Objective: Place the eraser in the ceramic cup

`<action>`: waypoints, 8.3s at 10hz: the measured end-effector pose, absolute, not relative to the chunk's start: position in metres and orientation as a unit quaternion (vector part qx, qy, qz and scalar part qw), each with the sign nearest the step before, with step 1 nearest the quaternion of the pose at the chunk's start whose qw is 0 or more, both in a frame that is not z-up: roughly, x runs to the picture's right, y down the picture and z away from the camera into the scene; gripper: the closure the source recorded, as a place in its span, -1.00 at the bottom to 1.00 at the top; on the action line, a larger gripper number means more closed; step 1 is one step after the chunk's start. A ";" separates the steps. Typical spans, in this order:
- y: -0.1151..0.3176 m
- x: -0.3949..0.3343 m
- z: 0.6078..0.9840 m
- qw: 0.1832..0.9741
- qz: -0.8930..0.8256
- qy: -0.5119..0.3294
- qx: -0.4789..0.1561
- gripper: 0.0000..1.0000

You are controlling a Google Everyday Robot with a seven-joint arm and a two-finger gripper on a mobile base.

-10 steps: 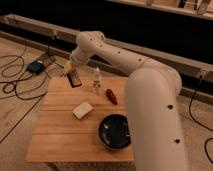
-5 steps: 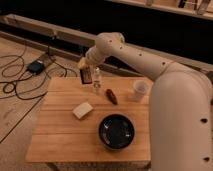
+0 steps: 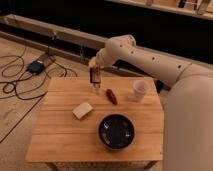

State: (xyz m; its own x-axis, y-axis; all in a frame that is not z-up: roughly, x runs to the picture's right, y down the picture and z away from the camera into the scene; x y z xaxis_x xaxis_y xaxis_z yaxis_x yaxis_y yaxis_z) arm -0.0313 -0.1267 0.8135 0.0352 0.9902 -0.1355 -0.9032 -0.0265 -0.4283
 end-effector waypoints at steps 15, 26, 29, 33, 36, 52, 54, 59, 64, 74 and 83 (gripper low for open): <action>-0.092 0.089 0.826 0.624 0.774 -0.067 -0.084 1.00; -0.092 0.088 0.826 0.624 0.774 -0.067 -0.084 1.00; -0.092 0.088 0.826 0.624 0.774 -0.067 -0.084 1.00; -0.111 0.097 0.825 0.623 0.774 -0.082 -0.071 1.00; -0.130 0.129 0.830 0.622 0.777 -0.087 -0.041 1.00; -0.130 0.260 0.863 0.605 0.792 -0.048 0.069 1.00; -0.123 0.260 0.860 0.599 0.796 -0.046 0.068 1.00; -0.107 0.263 0.857 0.592 0.802 -0.032 0.071 0.91; -0.104 0.266 0.854 0.589 0.804 -0.028 0.077 0.36; -0.104 0.266 0.854 0.589 0.804 -0.028 0.077 0.36; -0.104 0.266 0.854 0.589 0.804 -0.028 0.077 0.36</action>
